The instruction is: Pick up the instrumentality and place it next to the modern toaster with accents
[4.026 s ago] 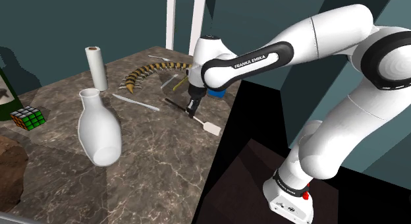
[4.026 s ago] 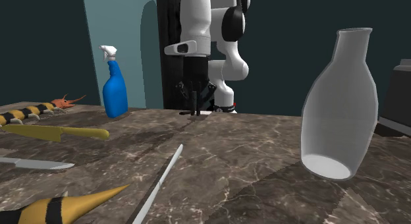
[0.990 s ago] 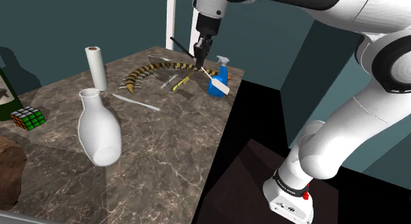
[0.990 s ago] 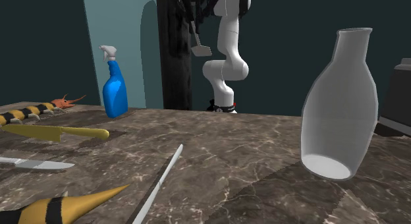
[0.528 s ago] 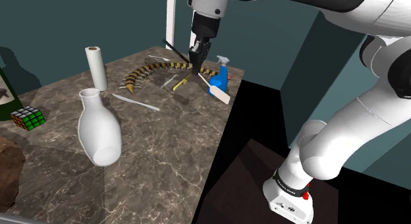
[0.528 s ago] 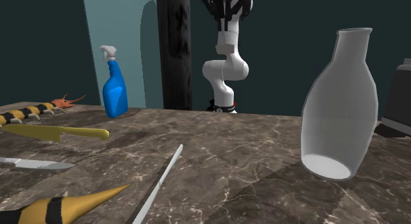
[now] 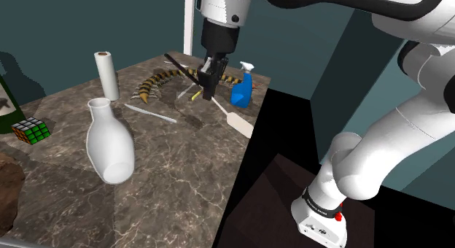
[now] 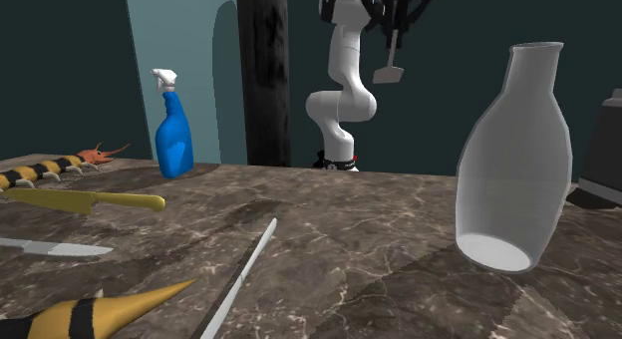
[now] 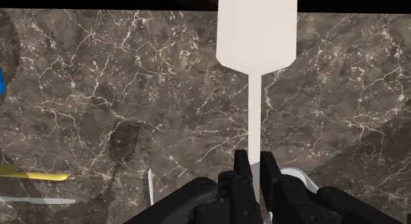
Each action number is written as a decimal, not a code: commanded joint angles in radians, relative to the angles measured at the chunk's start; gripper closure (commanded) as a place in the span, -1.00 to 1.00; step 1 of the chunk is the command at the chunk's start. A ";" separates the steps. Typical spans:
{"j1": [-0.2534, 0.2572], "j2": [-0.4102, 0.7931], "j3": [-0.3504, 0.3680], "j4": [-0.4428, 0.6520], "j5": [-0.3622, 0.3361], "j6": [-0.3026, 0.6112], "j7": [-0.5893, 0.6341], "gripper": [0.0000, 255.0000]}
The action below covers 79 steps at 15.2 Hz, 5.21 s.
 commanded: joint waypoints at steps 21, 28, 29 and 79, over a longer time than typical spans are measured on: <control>0.144 0.202 0.319 0.151 -0.058 0.042 0.473 1.00; 0.145 0.182 0.316 0.038 -0.047 0.139 0.467 1.00; 0.145 0.181 0.316 0.024 -0.046 0.153 0.467 1.00; 0.153 0.311 0.347 -0.364 -0.138 0.643 0.550 -1.00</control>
